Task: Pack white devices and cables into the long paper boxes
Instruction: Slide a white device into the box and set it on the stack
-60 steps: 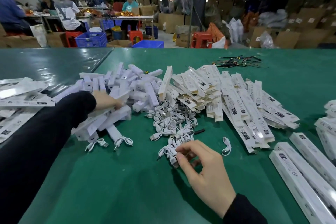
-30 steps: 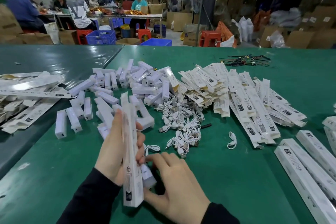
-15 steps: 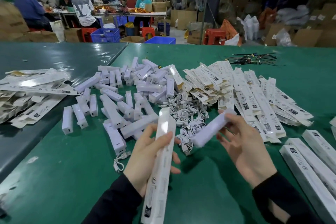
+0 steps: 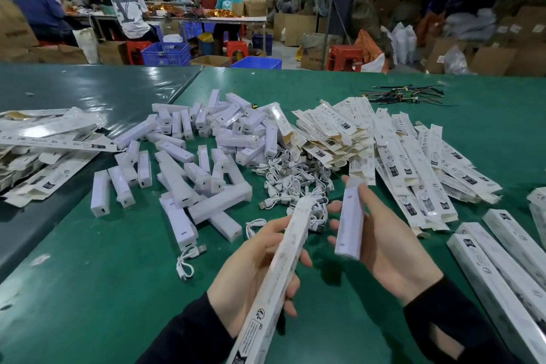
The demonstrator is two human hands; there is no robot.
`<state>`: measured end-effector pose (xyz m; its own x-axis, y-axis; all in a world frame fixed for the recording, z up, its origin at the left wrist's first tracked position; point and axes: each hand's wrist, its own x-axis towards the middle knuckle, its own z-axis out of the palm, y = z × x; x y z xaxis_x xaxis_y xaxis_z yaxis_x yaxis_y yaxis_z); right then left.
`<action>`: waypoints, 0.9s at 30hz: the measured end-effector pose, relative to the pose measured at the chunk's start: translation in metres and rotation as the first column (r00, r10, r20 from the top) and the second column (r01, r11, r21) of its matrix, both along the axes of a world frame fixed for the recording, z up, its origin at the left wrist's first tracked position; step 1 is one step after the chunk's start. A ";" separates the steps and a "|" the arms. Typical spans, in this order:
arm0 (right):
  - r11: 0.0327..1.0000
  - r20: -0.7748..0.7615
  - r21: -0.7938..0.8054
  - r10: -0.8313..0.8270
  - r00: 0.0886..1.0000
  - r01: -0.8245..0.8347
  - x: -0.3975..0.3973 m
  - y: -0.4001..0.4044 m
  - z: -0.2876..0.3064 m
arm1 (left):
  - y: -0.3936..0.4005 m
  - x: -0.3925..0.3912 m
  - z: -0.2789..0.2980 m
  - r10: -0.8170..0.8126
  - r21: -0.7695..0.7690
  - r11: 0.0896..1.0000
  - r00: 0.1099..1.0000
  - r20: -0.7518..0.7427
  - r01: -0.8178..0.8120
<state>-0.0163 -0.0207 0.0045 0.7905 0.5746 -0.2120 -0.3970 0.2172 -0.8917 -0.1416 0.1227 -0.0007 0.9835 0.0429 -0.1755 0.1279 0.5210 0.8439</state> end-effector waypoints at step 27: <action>0.999 0.121 -0.036 0.020 0.992 -0.016 -0.009 0.005 0.003 | -0.001 -0.010 -0.008 -0.007 0.049 0.999 0.991 0.132 0.000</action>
